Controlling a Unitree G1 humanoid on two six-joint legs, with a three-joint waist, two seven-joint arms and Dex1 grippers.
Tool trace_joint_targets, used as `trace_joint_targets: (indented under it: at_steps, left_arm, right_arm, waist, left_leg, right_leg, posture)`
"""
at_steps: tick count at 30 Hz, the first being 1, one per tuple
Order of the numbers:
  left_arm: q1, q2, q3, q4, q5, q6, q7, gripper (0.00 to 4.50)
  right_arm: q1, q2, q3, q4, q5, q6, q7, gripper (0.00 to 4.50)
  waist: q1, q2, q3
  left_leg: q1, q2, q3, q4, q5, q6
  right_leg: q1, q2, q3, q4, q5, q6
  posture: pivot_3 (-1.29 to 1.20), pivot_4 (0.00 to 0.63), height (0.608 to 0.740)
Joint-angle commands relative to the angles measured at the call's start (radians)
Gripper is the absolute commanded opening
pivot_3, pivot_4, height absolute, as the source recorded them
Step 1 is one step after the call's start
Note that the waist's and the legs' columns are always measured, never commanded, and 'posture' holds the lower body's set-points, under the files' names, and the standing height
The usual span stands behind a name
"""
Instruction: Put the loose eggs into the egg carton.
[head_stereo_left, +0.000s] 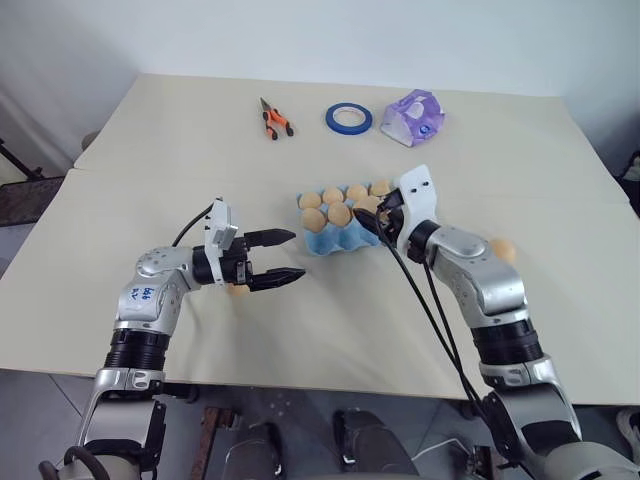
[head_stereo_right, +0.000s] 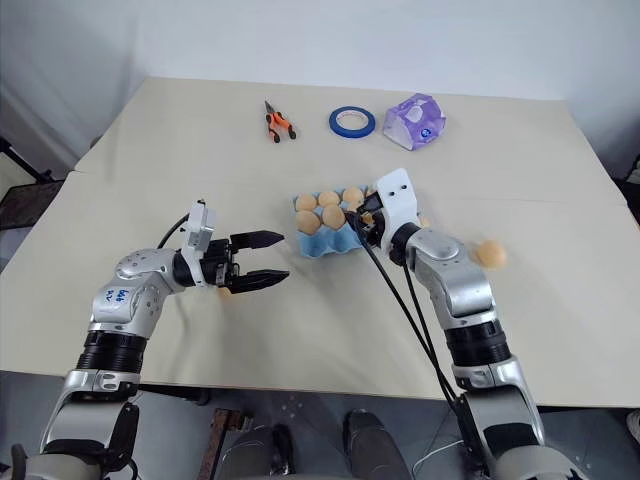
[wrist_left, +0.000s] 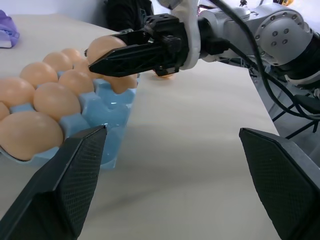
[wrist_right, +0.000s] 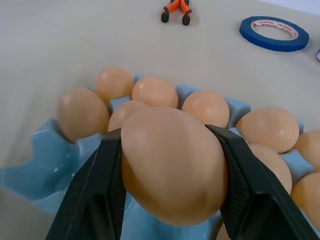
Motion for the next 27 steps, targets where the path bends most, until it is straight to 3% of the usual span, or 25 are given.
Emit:
trace_joint_targets:
  at_steps: [1, 8, 13, 19, 27]
  left_arm:
    - [0.011, 0.004, 0.022, -0.053, -0.026, -0.005, 0.009, 4.50]
    - [0.033, 0.010, 0.026, -0.076, -0.032, 0.002, 0.021, 4.50]
    - [0.025, 0.008, 0.022, -0.069, -0.033, 0.001, 0.023, 4.50]
    - [0.017, 0.007, 0.017, -0.059, -0.033, 0.000, 0.015, 4.50]
    - [0.007, 0.007, 0.011, -0.035, -0.032, -0.008, 0.005, 4.50]
  right_arm:
    - [-0.024, -0.003, -0.001, 0.019, -0.025, -0.050, 0.030, 1.99]
    - [-0.006, -0.016, -0.001, 0.011, -0.045, -0.033, 0.064, 4.40]
    - [0.013, -0.023, -0.009, -0.035, -0.047, -0.010, 0.071, 4.46]
    - [0.083, -0.106, -0.109, -0.229, 0.021, 0.062, 0.094, 4.46]
    - [0.419, -0.273, -0.449, -0.591, 0.213, 0.191, 0.151, 4.46]
  waist:
    - [0.000, 0.000, 0.000]
    - [-0.003, 0.000, 0.000]
    - [-0.002, 0.000, 0.000]
    - [0.002, 0.000, 0.000]
    - [0.016, 0.000, 0.000]
  left_leg:
    - [0.000, 0.000, 0.000, 0.000, 0.000, 0.000]
    - [0.000, 0.001, 0.001, 0.000, 0.000, -0.001]
    - [0.000, 0.000, 0.000, 0.000, 0.000, -0.001]
    - [0.000, 0.000, 0.000, -0.001, 0.000, -0.001]
    - [-0.002, 0.000, -0.002, -0.001, -0.001, -0.001]
  right_leg:
    - [0.000, 0.000, 0.000, 0.000, 0.000, 0.000]
    - [-0.001, 0.000, 0.001, 0.001, 0.000, 0.000]
    - [-0.001, 0.000, 0.000, 0.002, 0.000, 0.000]
    - [-0.001, 0.000, 0.000, 0.002, 0.000, 0.000]
    - [-0.001, 0.000, -0.001, -0.002, -0.001, 0.000]
  posture:
    - [0.00, 0.150, 0.740]
    - [0.00, 0.150, 0.740]
    - [0.00, 0.150, 0.740]
    - [0.00, 0.150, 0.740]
    - [0.00, 0.150, 0.740]
